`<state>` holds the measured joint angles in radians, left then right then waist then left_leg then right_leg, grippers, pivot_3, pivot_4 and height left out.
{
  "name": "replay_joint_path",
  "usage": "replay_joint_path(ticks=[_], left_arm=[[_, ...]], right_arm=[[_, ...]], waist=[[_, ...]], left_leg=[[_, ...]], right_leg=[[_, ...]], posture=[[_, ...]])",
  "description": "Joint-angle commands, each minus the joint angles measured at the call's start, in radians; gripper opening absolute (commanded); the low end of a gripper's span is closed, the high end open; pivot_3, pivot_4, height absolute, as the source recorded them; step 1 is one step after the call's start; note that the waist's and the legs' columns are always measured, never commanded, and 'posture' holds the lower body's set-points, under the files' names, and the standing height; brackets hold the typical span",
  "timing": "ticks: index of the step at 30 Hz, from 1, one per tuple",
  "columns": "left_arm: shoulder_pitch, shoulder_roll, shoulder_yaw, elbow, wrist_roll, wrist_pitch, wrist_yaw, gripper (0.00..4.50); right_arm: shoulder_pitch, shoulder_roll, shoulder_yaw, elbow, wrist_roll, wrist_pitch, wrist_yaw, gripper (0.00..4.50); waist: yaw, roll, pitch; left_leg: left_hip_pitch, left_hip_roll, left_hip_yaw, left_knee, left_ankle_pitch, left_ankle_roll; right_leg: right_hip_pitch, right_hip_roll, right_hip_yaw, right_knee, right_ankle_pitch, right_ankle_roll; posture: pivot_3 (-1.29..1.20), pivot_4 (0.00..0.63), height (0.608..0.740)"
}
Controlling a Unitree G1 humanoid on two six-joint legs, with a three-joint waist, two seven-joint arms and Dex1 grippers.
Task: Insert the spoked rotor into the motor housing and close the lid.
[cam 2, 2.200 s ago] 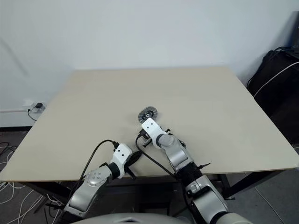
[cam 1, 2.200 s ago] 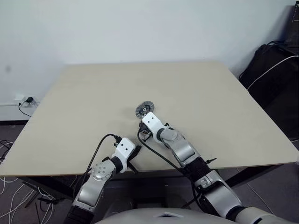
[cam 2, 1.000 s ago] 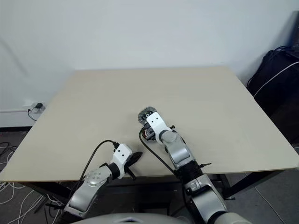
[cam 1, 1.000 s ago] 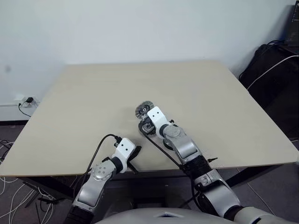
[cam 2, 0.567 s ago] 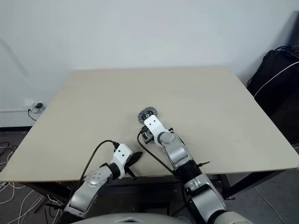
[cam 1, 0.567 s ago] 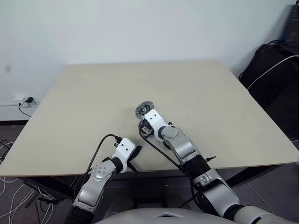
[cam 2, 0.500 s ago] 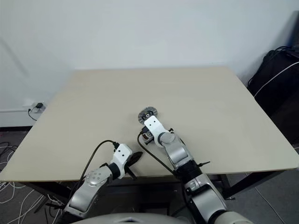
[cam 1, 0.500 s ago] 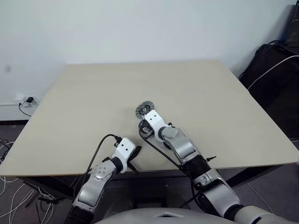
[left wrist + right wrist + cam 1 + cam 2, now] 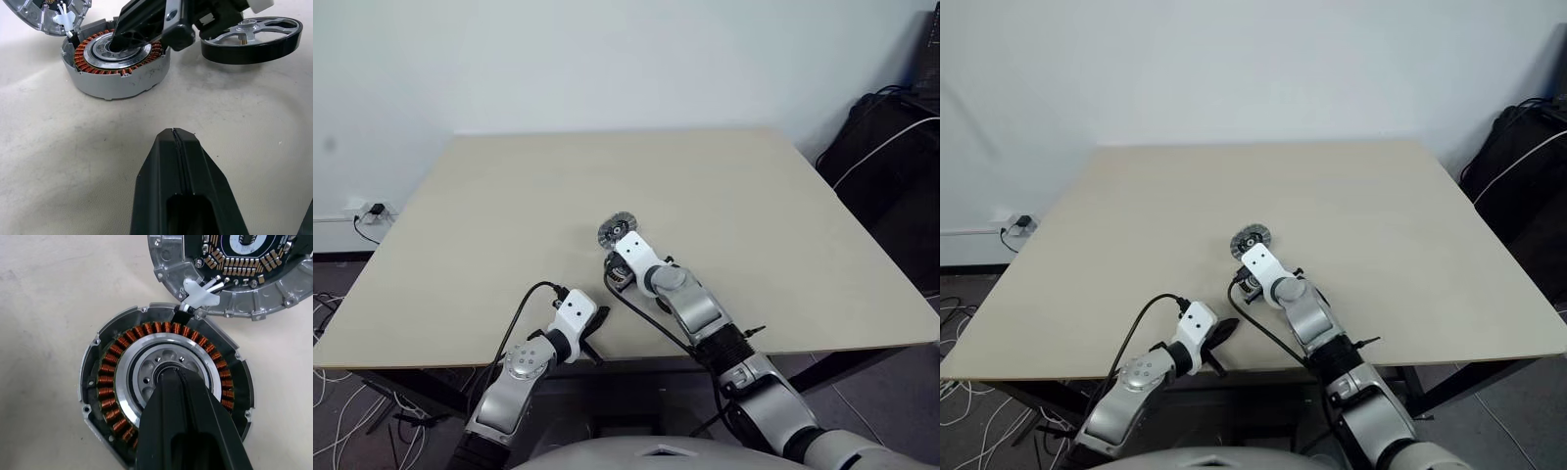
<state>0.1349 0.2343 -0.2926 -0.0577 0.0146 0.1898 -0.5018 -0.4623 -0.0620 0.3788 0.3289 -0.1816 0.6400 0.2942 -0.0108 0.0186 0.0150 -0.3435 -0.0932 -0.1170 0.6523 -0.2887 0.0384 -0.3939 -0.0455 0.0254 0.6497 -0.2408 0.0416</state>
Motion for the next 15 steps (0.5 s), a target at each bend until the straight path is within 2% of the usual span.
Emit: replay_joint_path(ticks=[1,11,15], left_arm=[[-0.014,-0.006,0.003,-0.041,-0.013,-0.006,0.003,0.0],[-0.007,-0.006,0.005,-0.045,-0.015,-0.006,0.008,0.0],[-0.011,-0.01,0.002,-0.04,-0.015,-0.009,0.008,0.0]], right_arm=[[-0.026,0.002,-0.009,0.032,-0.018,-0.024,-0.026,0.04],[-0.031,-0.005,-0.007,-0.042,0.001,0.055,0.02,0.04],[-0.034,-0.012,0.008,-0.07,-0.009,0.096,0.035,0.94]], waist=[[0.0,0.0,0.0],[0.0,0.0,0.0],[0.0,0.0,0.0]], left_leg=[[0.0,0.0,0.0,0.0,0.0,0.0],[0.0,0.0,-0.001,0.0,0.001,-0.001],[0.0,0.0,-0.001,0.0,0.0,-0.001]], right_leg=[[0.0,0.0,0.0,0.0,0.0,0.0],[0.0,0.0,0.0,0.0,0.0,0.0],[0.0,0.0,0.0,0.0,0.0,0.0]], posture=[[0.0,0.0,0.74],[0.0,0.0,0.74],[0.0,0.0,0.74]])
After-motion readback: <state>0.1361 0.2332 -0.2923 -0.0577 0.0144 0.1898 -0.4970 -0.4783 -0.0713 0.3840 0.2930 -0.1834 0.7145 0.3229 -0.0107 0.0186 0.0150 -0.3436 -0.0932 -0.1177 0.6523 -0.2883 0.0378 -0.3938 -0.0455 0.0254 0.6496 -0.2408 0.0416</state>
